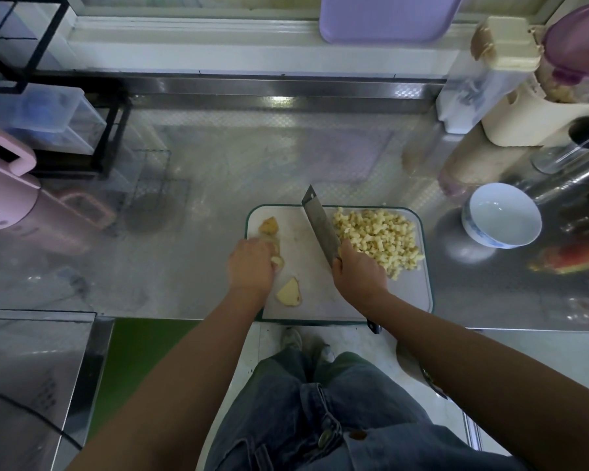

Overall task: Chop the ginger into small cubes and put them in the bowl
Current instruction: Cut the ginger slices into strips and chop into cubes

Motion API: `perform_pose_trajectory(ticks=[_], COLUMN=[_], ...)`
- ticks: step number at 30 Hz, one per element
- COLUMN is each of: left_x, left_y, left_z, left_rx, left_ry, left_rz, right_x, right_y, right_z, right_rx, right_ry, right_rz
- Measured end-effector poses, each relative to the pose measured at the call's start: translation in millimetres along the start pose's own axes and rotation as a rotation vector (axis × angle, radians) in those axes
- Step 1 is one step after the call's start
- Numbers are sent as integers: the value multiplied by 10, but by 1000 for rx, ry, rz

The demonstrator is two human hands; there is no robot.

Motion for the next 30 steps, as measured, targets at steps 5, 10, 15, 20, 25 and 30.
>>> perform_pose_trajectory(ticks=[5, 10, 15, 20, 25, 30], left_x=[0, -3, 0, -9, -2, 151], left_y=[-12, -58, -77, -39, -89, -119], left_z=[-49, -29, -44, -42, 31, -204], left_rx=[-4, -38, -37, -74, -81, -122], left_ry=[-63, -36, -38, 57, 468, 1050], left_rz=[-13, 41, 45, 47, 112, 159], right_x=[3, -6, -6, -15, -18, -85], right_y=[-6, -21, -35, -34, -27, -13], right_z=[-6, 3, 5, 17, 10, -21], right_rx=[-1, 1, -1, -10, -5, -22], right_ry=[-1, -17, -2, -12, -7, -55], right_rz=[1, 10, 12, 10, 11, 1])
Point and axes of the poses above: each hand's wrist, its own y-axis away from the middle knuckle, its own x-axis out of the palm, z = x × y, the point moved 6 cm from there along -y, towards the middle knuckle, and after that the axes turned 13 degrees about z, right-handed, at the moved point
